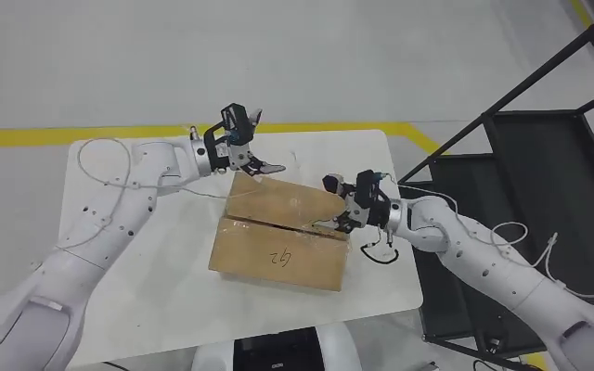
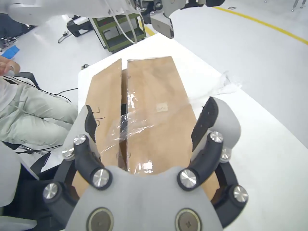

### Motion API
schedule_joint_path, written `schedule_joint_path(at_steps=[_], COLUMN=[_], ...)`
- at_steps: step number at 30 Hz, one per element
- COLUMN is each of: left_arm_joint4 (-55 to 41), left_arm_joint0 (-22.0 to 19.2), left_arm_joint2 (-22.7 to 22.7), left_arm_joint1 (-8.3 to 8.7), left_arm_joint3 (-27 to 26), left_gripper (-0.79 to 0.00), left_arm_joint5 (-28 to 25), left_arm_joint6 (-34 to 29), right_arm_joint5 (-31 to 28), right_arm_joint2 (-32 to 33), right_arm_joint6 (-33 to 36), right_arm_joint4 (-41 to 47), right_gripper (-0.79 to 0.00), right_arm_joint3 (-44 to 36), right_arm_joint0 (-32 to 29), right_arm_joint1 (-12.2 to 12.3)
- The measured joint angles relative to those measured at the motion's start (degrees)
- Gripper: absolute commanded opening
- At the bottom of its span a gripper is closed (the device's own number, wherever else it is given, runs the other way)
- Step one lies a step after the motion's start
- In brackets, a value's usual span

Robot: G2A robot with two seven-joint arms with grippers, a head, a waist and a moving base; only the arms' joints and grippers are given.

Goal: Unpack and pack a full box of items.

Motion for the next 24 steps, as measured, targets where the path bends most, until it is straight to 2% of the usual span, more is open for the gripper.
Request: schedule_joint_path(at_steps=[5, 12, 18, 24], left_arm_joint4=[-1.45, -3.6, -3.71, -3.81], left_arm_joint0=[4.57, 14.55, 21.43, 26.15], left_arm_joint2=[-4.41, -14.24, -21.06, -25.84], left_arm_joint1=[1.84, 5.89, 8.26, 9.6], left_arm_joint3=[-1.8, -8.95, -16.07, -21.62], left_gripper=[0.0, 0.0, 0.0, 0.0], left_arm_joint5=[0.45, 1.02, 0.56, -0.12], left_arm_joint6=[0.04, -2.47, -6.79, -10.08], right_arm_joint5=[4.32, 5.94, 6.17, 3.9], right_arm_joint2=[-1.69, -4.81, -7.24, -8.71], right_arm_joint6=[8.78, 18.55, 23.74, 26.58], right_arm_joint4=[8.39, 18.66, 19.84, 19.12], right_gripper=[0.0, 0.0, 0.0, 0.0], right_arm_joint3=[1.57, 9.15, 13.48, 15.99], right_arm_joint0=[4.26, 10.37, 14.05, 16.01], right_arm_joint1=[-2.7, -6.89, -9.92, -12.12])
